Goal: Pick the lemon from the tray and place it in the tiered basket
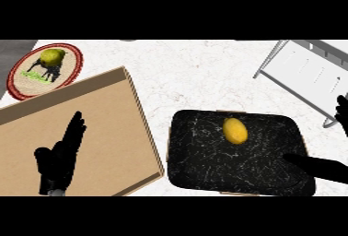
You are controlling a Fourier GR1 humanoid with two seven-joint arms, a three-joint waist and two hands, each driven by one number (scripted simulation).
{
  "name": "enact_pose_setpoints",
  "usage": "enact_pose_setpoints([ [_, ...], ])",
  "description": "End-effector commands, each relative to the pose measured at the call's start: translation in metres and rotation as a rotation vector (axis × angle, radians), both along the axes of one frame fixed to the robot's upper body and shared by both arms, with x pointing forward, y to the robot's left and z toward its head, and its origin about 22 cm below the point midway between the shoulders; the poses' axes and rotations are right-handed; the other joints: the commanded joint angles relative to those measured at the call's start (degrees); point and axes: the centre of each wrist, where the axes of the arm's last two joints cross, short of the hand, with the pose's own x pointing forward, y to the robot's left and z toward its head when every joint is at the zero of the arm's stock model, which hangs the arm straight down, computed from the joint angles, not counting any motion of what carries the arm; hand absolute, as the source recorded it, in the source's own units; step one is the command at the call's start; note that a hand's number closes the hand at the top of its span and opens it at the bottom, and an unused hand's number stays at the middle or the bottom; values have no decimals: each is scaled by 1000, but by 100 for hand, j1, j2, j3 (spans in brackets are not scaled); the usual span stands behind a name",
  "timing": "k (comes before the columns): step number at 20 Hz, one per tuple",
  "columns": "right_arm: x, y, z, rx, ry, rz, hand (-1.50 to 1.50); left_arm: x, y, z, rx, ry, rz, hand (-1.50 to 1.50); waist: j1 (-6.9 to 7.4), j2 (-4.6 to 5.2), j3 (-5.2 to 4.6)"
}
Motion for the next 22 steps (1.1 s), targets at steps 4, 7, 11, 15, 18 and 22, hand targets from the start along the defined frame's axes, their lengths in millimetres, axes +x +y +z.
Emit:
enact_pose_setpoints([
  [4, -3, 16, 40, -317, 270, -19, -150, -9, -21, -23, 3, 66, -17, 0, 115, 88, -106],
  [7, -10, 45, 50, -363, 288, -36, -150, -4, -6, -21, 9, 75, -18, 0, 126, 79, -95],
  [11, 1, 73, 44, -383, 302, -91, -150, -6, -23, -38, 15, 70, -31, 0, 158, 95, -81],
  [15, 16, 96, 36, -431, 354, -83, -150, -9, -12, -32, 2, 83, -21, 0, 228, 89, -76],
  [18, 29, 99, 35, -530, 431, -82, -150, 3, -13, -27, 15, 59, -14, 0, 185, 93, -77],
  [22, 33, 113, 13, -561, 544, -79, -150, -1, -12, -27, 5, 77, -22, 0, 181, 92, -79],
])
